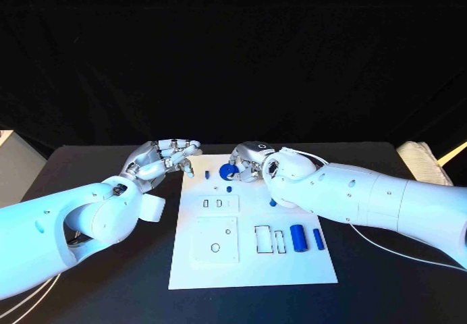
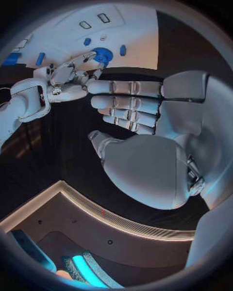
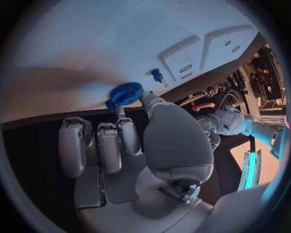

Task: Assemble the parts on the task board

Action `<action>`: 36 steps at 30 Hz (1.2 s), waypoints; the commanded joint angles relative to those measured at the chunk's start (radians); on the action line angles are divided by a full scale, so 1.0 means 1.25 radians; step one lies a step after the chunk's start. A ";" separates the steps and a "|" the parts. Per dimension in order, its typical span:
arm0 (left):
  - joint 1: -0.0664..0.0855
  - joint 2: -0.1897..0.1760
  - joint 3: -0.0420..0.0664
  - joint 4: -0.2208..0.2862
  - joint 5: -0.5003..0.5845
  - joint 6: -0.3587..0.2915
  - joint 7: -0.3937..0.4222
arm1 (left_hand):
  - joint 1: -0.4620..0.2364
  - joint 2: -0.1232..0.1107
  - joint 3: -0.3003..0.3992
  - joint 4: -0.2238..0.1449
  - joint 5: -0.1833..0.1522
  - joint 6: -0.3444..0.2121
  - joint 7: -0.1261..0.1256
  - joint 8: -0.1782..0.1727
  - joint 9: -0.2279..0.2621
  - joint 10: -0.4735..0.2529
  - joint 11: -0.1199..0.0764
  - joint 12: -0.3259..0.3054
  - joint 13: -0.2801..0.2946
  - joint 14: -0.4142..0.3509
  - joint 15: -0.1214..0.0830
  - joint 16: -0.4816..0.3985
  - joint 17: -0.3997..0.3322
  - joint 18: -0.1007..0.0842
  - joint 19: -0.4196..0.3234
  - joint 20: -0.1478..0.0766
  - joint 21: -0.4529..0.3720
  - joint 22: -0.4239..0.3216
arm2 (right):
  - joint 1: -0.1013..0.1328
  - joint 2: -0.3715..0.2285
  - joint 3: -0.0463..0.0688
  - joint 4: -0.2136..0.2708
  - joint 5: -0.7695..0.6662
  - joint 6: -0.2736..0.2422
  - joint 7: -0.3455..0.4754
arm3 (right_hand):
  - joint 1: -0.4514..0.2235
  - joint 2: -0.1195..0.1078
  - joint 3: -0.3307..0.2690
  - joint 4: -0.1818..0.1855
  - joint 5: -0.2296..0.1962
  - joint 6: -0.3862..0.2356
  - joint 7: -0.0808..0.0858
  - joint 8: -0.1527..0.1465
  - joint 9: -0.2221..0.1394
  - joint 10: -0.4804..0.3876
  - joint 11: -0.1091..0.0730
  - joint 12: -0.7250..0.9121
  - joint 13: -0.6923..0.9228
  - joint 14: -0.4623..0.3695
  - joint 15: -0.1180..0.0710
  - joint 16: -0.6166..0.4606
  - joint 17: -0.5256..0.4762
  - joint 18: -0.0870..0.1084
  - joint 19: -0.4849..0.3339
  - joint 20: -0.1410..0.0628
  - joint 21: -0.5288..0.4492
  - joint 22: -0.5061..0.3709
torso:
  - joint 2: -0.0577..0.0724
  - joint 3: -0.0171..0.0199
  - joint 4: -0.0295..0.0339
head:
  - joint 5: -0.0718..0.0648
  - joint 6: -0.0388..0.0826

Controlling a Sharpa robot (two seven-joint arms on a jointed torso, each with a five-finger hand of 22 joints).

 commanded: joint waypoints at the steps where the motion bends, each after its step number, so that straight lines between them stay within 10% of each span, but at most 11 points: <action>1: 0.001 0.000 0.000 0.002 -0.002 0.001 0.003 | 0.003 0.008 0.001 -0.005 -0.001 -0.008 0.000 0.002 0.001 -0.005 0.002 0.003 0.001 -0.003 0.001 -0.004 0.001 0.012 -0.006 0.000 0.004 0.001 | 0.000 -0.003 -0.001 0.000 0.004 0.017 0.008 | -0.004 0.008 0.005 0.003 0.006 0.005 0.000 0.002 0.001 0.003 -0.004 0.003 0.081 0.071 -0.002 -0.001 0.164 -0.001 0.006 -0.002 0.003 0.097 | 0.000 -0.0002 -0.0009 | 0.001 -0.001; 20: 0.001 -0.001 0.000 -0.007 -0.002 0.002 0.002 | 0.004 0.009 0.003 -0.006 -0.001 -0.008 0.000 0.001 0.001 -0.006 0.002 0.003 0.001 -0.003 0.001 -0.004 0.001 0.012 -0.006 0.000 0.004 0.001 | 0.003 -0.092 0.001 0.087 0.085 -0.165 0.091 | -0.004 -0.011 0.010 -0.002 0.021 -0.007 0.002 -0.011 -0.003 0.001 -0.004 0.000 0.078 0.069 -0.003 -0.005 0.159 0.000 0.004 -0.004 -0.002 0.094 | -0.006 0.0009 -0.0035 | -0.001 0.010; 36: 0.001 0.017 -0.002 -0.033 -0.022 0.057 0.000 | -0.008 -0.003 0.000 -0.012 -0.002 -0.009 -0.007 0.006 0.008 0.019 -0.007 0.034 0.016 0.009 -0.004 0.001 0.008 0.013 -0.012 -0.003 0.015 0.005 | 0.037 -0.341 0.003 0.155 0.360 0.051 0.205 | 0.097 -0.046 0.066 -0.094 0.023 0.001 -0.002 -0.025 -0.004 0.010 -0.007 0.011 0.089 0.072 -0.006 0.002 0.169 -0.005 0.015 -0.007 0.013 0.113 | -0.024 0.0095 -0.0221 | -0.003 0.015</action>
